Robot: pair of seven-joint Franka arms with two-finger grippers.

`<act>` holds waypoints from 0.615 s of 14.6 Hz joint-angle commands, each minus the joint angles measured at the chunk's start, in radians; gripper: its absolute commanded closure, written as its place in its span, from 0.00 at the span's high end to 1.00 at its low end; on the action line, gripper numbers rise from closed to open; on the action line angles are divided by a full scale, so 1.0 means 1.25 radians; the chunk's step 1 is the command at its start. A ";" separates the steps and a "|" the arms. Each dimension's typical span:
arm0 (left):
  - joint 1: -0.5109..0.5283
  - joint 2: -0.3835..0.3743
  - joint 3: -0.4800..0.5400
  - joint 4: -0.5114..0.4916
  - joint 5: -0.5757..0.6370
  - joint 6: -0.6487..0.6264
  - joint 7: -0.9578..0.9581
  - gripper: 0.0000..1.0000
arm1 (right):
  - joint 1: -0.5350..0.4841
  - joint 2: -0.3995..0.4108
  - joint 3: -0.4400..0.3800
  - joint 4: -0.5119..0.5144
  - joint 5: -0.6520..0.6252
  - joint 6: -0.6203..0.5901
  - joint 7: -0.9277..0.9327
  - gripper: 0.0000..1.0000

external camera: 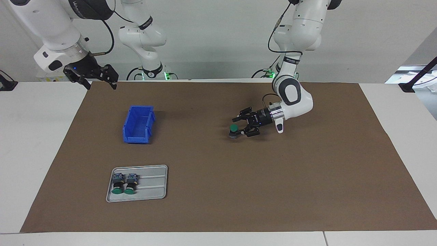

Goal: Place and press button with both arms

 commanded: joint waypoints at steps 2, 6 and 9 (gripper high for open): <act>-0.085 -0.068 0.008 -0.014 0.141 0.167 -0.156 0.55 | -0.009 -0.019 0.001 -0.021 0.005 0.009 -0.016 0.98; -0.105 -0.068 0.008 0.007 0.253 0.194 -0.198 0.36 | -0.005 -0.019 0.001 -0.020 0.005 0.009 -0.017 0.98; -0.109 -0.070 0.007 0.038 0.403 0.191 -0.293 0.19 | -0.007 -0.019 0.002 -0.021 0.005 0.009 -0.017 0.98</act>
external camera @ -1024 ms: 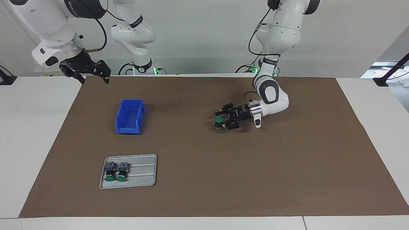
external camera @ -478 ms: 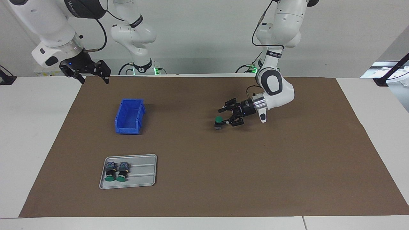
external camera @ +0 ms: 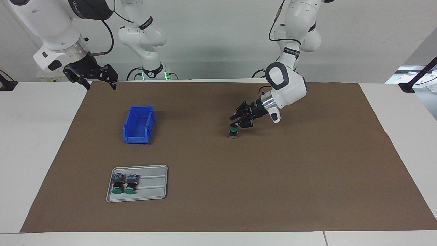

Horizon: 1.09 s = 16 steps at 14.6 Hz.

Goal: Place and press button with both arms

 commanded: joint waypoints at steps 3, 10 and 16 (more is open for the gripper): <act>-0.013 -0.004 0.007 0.053 0.247 0.013 -0.157 0.11 | -0.005 -0.019 0.002 -0.021 0.005 0.009 -0.016 0.98; -0.062 0.017 0.003 0.049 0.290 0.103 -0.136 0.06 | -0.005 -0.019 0.003 -0.021 0.005 0.009 -0.017 0.98; -0.046 0.027 0.005 0.051 0.290 0.095 -0.109 0.05 | -0.005 -0.019 0.002 -0.021 0.005 0.009 -0.017 0.98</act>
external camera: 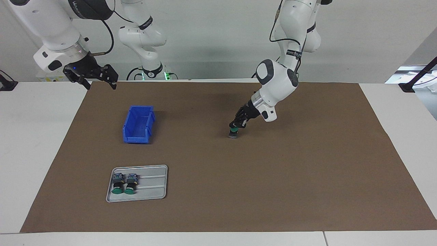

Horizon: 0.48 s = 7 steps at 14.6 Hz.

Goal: Place and press button with both arms

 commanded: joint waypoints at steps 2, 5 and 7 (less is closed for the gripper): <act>0.004 -0.002 0.005 -0.007 0.013 0.011 0.007 0.04 | -0.006 -0.019 0.002 -0.021 0.005 0.009 -0.017 0.98; -0.006 -0.002 0.003 -0.023 0.013 0.019 0.010 0.03 | -0.005 -0.019 0.002 -0.021 0.005 0.009 -0.017 0.98; -0.004 0.000 0.002 -0.026 0.013 0.019 0.017 0.03 | -0.005 -0.019 0.002 -0.021 0.005 0.009 -0.017 0.98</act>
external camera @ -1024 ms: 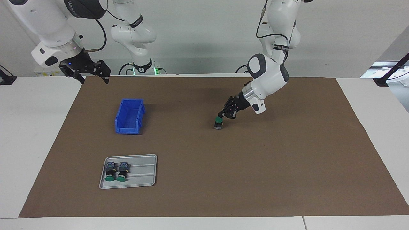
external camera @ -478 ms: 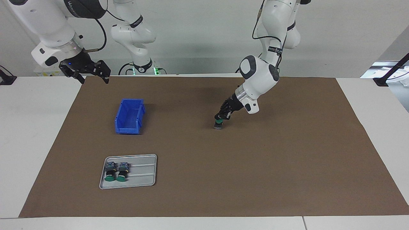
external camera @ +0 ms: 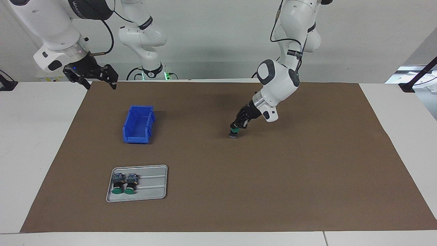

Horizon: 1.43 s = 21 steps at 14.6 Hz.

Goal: Place and press button with both arms

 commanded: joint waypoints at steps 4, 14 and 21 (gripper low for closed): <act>-0.004 0.015 0.000 -0.022 0.013 0.020 0.022 0.03 | -0.005 -0.019 0.003 -0.021 0.005 0.009 -0.017 0.98; -0.004 0.028 -0.002 -0.027 0.012 0.016 0.048 0.02 | -0.005 -0.019 0.002 -0.021 0.005 0.009 -0.016 0.98; 0.029 -0.059 0.008 0.005 0.012 -0.041 0.010 0.02 | 0.016 -0.018 0.008 -0.020 0.016 0.012 -0.023 0.98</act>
